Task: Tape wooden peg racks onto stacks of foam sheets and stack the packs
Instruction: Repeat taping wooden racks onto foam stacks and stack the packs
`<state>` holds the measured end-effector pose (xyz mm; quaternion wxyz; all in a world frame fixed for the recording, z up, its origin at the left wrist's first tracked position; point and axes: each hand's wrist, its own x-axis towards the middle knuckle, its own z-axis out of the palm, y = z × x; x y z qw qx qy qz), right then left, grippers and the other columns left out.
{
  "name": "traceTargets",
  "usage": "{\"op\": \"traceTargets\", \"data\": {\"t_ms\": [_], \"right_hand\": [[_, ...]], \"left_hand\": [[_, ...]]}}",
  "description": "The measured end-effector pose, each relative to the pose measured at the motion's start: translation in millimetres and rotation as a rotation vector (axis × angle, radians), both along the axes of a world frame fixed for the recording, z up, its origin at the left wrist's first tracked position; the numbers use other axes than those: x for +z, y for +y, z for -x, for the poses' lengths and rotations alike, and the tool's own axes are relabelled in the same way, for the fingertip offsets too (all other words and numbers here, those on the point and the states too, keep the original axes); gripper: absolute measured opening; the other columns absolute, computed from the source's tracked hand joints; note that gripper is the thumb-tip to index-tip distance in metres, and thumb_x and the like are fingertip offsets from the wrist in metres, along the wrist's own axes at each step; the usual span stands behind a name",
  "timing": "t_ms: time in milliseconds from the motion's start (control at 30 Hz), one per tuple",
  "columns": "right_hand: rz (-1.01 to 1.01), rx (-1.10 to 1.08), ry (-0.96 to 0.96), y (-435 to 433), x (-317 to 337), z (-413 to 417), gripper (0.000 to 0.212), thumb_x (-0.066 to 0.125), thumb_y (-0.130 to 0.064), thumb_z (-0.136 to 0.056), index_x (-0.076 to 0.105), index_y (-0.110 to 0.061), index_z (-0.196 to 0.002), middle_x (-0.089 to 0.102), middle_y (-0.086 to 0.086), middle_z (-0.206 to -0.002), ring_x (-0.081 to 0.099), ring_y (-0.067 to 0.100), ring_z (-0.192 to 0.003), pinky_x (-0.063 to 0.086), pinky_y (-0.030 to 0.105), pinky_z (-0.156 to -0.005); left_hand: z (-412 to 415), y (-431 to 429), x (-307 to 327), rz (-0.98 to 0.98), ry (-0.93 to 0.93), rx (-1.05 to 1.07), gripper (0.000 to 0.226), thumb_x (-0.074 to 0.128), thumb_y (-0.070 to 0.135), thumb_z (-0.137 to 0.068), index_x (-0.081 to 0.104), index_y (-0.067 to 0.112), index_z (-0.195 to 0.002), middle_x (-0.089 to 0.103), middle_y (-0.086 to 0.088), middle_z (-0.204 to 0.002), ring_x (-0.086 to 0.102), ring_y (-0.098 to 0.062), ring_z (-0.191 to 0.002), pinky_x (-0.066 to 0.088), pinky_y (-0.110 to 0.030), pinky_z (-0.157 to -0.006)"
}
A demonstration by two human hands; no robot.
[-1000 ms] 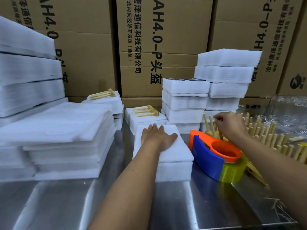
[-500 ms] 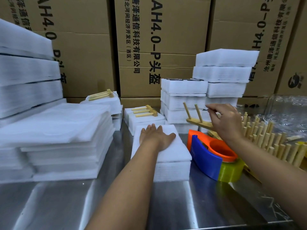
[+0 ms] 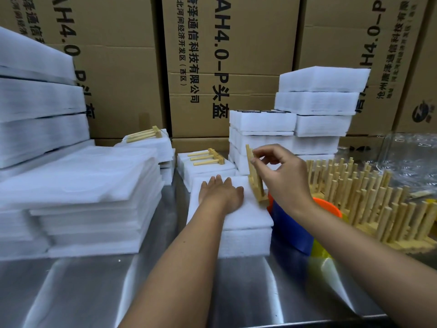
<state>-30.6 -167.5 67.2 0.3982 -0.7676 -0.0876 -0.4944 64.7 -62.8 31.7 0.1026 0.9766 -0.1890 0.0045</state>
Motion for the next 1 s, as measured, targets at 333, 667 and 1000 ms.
{"op": "traceTargets", "data": {"t_ms": [333, 667, 1000], "right_hand": [[0.023, 0.109, 0.007, 19, -14, 0, 0.011, 0.07, 0.002, -0.08, 0.071, -0.007, -0.086, 0.067, -0.002, -0.081, 0.055, -0.006, -0.074, 0.039, 0.006, -0.073], [-0.353, -0.033, 0.417, 3, -21, -23, 0.031, 0.055, -0.012, -0.09, 0.061, -0.02, -0.12, 0.053, 0.002, -0.125, 0.057, 0.009, -0.098, 0.046, 0.025, -0.091], [-0.402, 0.1, 0.687, 4, -35, -30, 0.026, 0.047, -0.015, -0.096, 0.06, -0.007, -0.117, 0.062, 0.001, -0.079, 0.053, 0.01, -0.061, 0.042, 0.015, -0.044]], "left_hand": [[2, -3, 2, -0.006, 0.031, 0.024, 0.065, 0.019, 0.05, -0.096, 0.006, 0.022, -0.153, -0.002, -0.005, -0.16, -0.004, -0.019, -0.147, -0.002, -0.04, -0.116], [6, -1, 4, -0.021, -0.04, -0.036, 0.064, 0.023, 0.052, -0.096, 0.014, 0.021, -0.151, 0.008, -0.002, -0.159, 0.002, -0.019, -0.147, 0.003, -0.043, -0.118], [-10, 21, 14, 1.239, 0.252, 0.293, 0.055, 0.038, 0.006, -0.096, 0.021, 0.011, -0.149, 0.041, -0.017, -0.144, 0.04, -0.031, -0.131, 0.037, -0.033, -0.1]]}}
